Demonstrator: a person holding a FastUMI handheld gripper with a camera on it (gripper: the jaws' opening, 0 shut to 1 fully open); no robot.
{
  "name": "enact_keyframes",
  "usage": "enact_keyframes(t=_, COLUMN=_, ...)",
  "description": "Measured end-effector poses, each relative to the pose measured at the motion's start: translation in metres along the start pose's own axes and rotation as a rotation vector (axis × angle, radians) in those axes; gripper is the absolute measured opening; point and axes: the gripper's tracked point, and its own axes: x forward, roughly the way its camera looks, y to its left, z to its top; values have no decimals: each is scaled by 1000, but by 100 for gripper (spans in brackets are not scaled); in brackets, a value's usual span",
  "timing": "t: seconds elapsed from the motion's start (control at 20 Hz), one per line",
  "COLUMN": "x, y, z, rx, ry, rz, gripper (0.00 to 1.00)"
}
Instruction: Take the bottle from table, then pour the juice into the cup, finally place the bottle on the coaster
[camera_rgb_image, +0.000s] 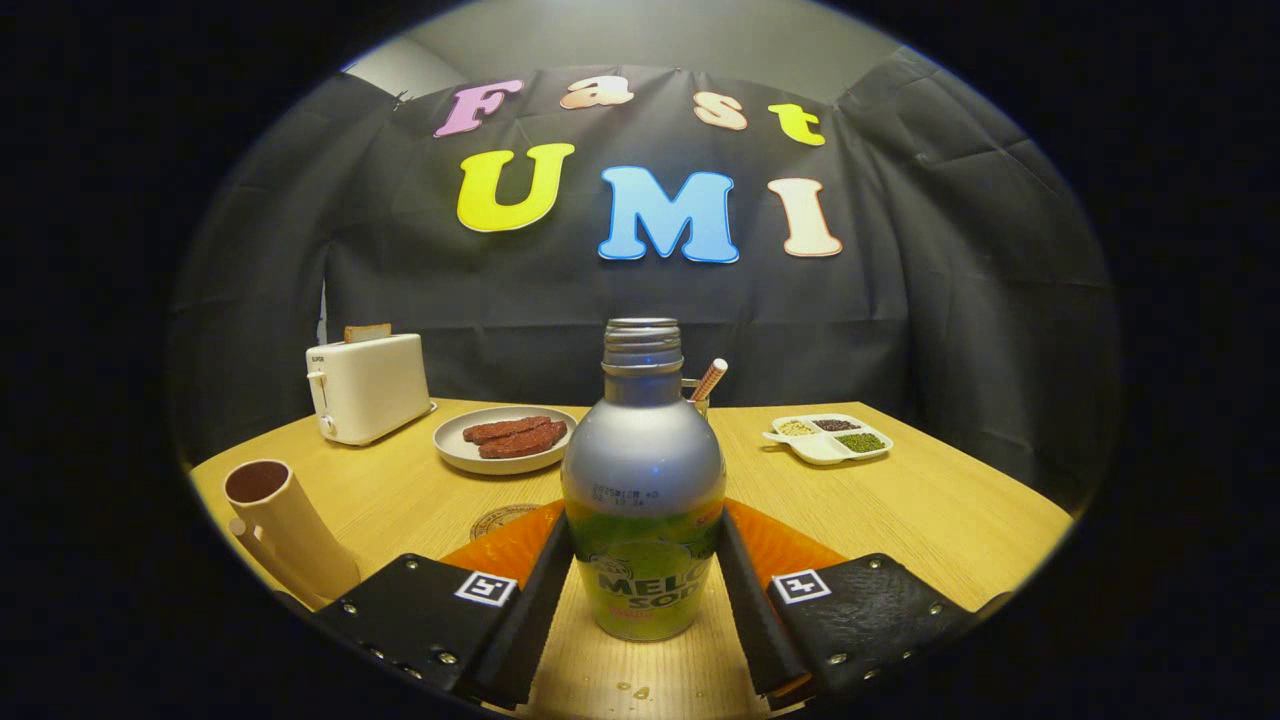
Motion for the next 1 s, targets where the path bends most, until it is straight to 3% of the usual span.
enact_keyframes(t=0.25, x=-3, y=7, z=10, rx=-136, ry=60, rz=30, gripper=76)
enact_keyframes(t=0.6, x=-16, y=28, z=61, rx=-409, ry=31, rz=76, gripper=76)
enact_keyframes(t=1.0, x=-33, y=68, z=80, rx=-741, ry=21, rz=142, gripper=76)
